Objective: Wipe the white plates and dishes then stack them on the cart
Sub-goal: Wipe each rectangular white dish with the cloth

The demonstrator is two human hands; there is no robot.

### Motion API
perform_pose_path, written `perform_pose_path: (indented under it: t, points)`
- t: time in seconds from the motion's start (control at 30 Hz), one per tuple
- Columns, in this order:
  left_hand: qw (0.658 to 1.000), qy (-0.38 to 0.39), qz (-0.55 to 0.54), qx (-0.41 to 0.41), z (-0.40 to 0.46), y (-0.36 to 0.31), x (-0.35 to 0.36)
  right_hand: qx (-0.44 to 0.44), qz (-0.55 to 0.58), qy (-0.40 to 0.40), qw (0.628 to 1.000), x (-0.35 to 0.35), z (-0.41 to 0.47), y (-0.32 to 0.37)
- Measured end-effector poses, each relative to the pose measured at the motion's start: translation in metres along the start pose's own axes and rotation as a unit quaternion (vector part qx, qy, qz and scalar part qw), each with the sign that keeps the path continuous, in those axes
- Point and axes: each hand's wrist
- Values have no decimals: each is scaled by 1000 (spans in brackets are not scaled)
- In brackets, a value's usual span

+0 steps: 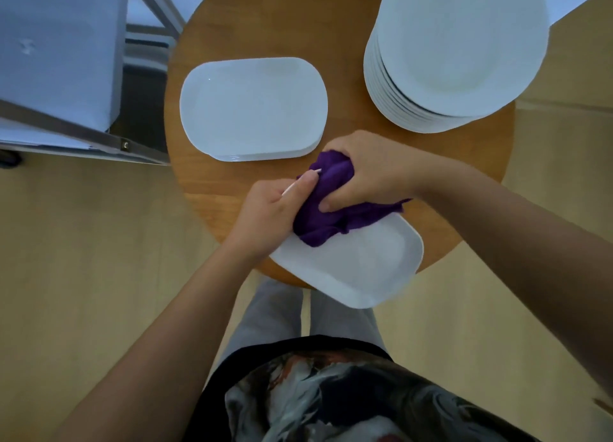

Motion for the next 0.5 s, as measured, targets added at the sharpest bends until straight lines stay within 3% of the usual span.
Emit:
perform_pose_path:
  t: [0.23,0.37,0.5]
  points:
    - [991,-117,-54,-22,6,-35,-40,12,150,-55,987,-15,-26,-9]
    - [987,-134,-78,-39,8,-43,-53,19,221,-86,971,-14,-40,-14]
    - [971,-198,-120,-63,10,-45,-54,15,360,-182,915,-11,-46,-17]
Point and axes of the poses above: each hand's wrist, its own z-axis towards the middle knuckle, its own x-axis out of the palm, y = z × x, and after that the axes turned 7 degrees about x, right-handed
